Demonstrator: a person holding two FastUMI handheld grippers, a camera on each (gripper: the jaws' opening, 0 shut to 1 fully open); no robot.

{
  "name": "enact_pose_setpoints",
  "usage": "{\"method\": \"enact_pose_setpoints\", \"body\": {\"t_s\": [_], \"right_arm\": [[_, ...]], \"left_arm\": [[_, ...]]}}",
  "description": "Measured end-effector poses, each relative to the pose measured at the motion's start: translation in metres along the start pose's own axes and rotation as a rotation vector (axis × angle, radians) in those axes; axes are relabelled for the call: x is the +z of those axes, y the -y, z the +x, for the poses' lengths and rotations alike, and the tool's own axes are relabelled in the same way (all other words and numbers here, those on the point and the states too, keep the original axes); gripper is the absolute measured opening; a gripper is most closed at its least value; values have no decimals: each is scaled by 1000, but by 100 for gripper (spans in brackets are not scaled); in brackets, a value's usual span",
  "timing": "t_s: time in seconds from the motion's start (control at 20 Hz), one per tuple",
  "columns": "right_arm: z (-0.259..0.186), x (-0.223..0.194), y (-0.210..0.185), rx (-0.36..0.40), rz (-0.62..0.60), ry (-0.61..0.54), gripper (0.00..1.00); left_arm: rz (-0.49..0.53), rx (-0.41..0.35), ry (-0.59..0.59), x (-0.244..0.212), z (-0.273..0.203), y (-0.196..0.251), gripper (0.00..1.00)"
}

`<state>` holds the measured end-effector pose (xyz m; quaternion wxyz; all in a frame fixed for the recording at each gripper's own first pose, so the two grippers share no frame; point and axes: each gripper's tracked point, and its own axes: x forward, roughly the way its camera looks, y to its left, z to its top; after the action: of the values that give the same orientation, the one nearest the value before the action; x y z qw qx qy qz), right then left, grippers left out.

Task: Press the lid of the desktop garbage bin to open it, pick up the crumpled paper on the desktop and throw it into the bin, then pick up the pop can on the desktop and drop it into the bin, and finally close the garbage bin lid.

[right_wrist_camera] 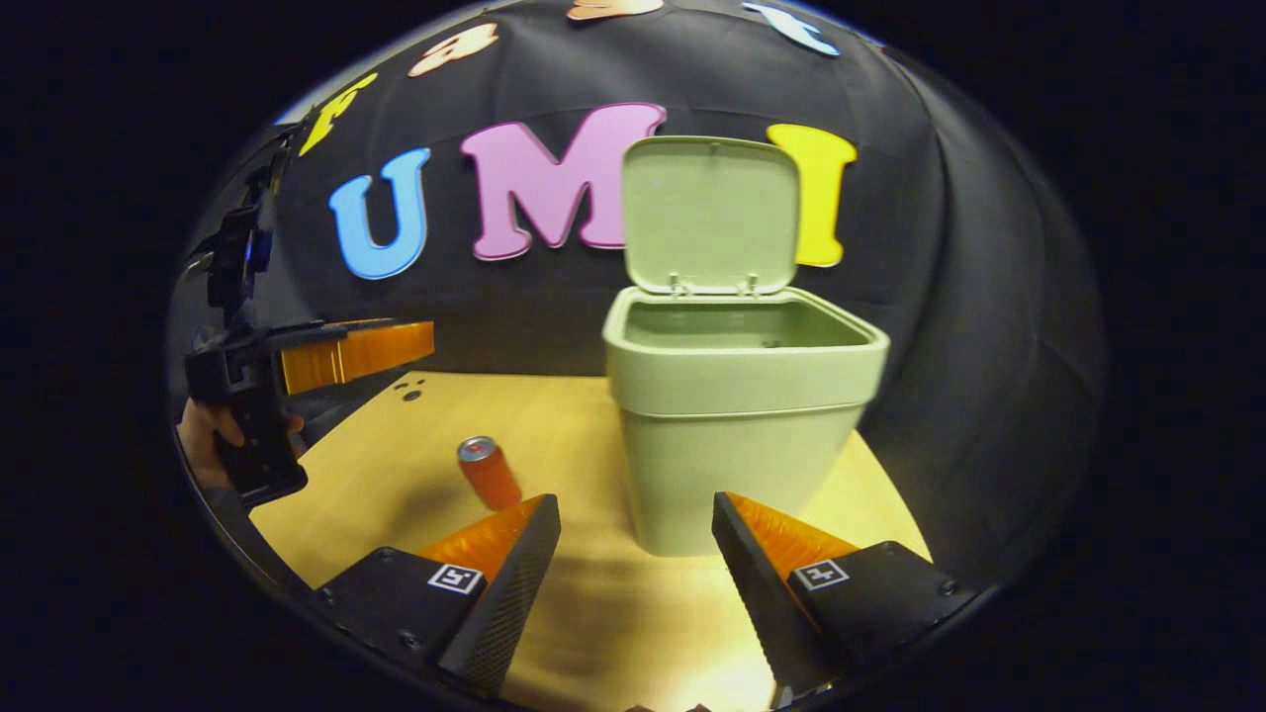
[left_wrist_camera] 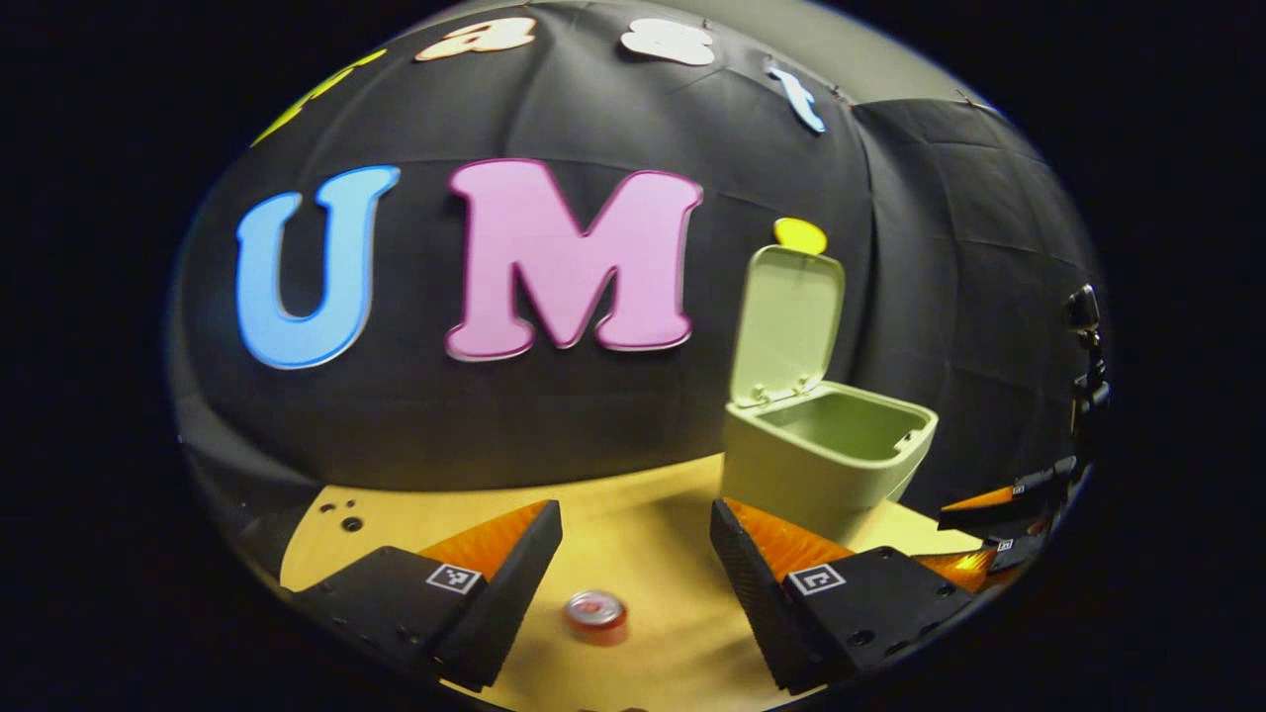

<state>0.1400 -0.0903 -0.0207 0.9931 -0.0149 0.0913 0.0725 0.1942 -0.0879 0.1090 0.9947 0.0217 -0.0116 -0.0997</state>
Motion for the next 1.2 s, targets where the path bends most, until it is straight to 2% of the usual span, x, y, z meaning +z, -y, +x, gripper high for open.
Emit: {"method": "enact_pose_setpoints", "body": {"t_s": [0.3, 0.5, 0.7, 0.9, 1.2], "right_arm": [[45, -23, -75, 152, -55, -60, 98], [87, -38, -114, 219, -113, -83, 98], [129, -51, -142, 259, -158, -103, 98], [166, -70, -160, 278, -165, -132, 98], [212, -94, -166, 245, -182, -188, 98]], "left_arm": [[-180, 223, -108, -63, -76, -86, 97], [-216, 365, -151, -90, -119, -136, 96], [-241, 465, -172, -99, -154, -168, 96], [-250, 510, -192, -102, -167, -180, 96], [-184, 529, -197, -90, -167, -183, 96]]}}
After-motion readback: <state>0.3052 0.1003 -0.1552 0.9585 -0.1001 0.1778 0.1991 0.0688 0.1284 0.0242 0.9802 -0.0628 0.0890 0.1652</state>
